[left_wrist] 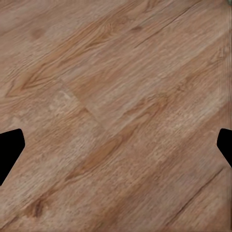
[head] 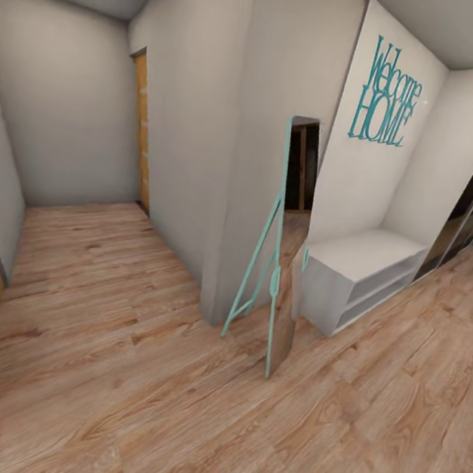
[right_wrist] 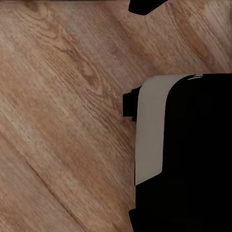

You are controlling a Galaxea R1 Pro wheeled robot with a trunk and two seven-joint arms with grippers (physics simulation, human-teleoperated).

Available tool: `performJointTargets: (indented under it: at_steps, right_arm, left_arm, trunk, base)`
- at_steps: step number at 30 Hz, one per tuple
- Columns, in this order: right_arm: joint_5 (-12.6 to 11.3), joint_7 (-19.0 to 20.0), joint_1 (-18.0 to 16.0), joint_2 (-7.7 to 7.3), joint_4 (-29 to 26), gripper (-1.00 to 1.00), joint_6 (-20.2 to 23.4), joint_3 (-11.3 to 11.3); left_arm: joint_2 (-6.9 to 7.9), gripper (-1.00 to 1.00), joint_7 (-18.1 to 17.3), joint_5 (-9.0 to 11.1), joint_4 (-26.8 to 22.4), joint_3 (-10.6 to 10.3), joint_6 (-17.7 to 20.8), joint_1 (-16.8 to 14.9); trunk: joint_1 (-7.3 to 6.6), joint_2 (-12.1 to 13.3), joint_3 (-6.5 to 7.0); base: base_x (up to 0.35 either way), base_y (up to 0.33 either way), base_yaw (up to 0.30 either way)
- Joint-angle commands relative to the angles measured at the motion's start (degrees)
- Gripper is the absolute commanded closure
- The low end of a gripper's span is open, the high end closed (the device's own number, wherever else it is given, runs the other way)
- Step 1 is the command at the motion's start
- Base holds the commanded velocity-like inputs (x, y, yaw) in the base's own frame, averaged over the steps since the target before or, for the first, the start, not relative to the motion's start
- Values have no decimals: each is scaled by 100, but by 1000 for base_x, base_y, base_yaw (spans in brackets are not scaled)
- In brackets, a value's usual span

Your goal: Pick up the two gym shoes and the two sandals from the corridor floor and place them onto the hallstand (shoe rack) in the corridor, making sure they are on the rack and not on the floor. Arrange them so the two gym shoes are next to each other and the two sandals are next to each other.

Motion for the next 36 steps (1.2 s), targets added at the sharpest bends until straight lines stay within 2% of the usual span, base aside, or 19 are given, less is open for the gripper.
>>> performJointTargets:
  at_steps: [1,14,25,36]
  right_arm:
    - [-4,1,-1,0,-4,-100,-1,-5]
    - [-4,2,-1,0,-3,-100,-1,-4]
    - [-4,2,-1,0,-3,-100,-1,-10]
    - [-4,2,-1,-5,-1,-100,-1,-12]
  left_arm:
    - [0,-100,-13,-3,2,2,-17,-2]
    - [-5,-100,-13,1,2,-5,-15,-2]
    - [-6,-100,-12,1,2,-12,-15,-2]
    - [-6,-100,-13,1,2,-14,-15,-2]
  trunk:
    - [0,-3,-5]
    - [0,-3,-5]
    - [0,-3,-5]
    - [0,-3,13]
  base:
    - [0,0,-291]
    - [33,3,-291]
    - [312,63,-291]
    - [343,-27,-286]
